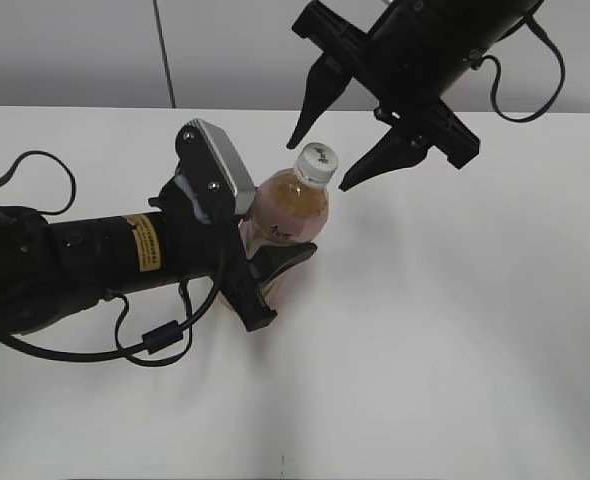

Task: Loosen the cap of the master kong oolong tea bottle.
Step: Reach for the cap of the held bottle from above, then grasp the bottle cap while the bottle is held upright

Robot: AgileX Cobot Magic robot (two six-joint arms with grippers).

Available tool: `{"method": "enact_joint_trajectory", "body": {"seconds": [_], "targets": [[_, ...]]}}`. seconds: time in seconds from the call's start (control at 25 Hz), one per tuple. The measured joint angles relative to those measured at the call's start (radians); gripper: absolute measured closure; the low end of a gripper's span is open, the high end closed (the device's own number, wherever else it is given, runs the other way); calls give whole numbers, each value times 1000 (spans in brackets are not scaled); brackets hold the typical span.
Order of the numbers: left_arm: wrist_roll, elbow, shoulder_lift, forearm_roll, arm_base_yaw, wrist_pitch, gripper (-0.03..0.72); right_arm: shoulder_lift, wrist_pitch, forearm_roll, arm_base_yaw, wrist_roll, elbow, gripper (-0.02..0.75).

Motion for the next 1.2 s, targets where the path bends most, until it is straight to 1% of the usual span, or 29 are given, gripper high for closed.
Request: {"method": "enact_joint_trajectory", "body": {"seconds": [0.28,0.36,0.6,0.64,0.84,1.04,1.2], "targets": [[0,0,0,0,0,0,290,12,0,3,7,-3,-1,309],[1,0,0,0,0,0,290,12,-1,3,7,-3,-2,331],[1,0,0,0,0,0,290,12,-3,4,7,-22,-2,444],[1,0,0,0,0,0,290,12,-3,4,7,-27,-2,454],[1,0,0,0,0,0,290,12,-3,4,7,-64,-2,456],[3,0,0,2,0,0,290,12,4,0,7,-199,-2,456],[10,0,0,4,-1,0,291,12,7,-3,7,-414,-3,457]]}}
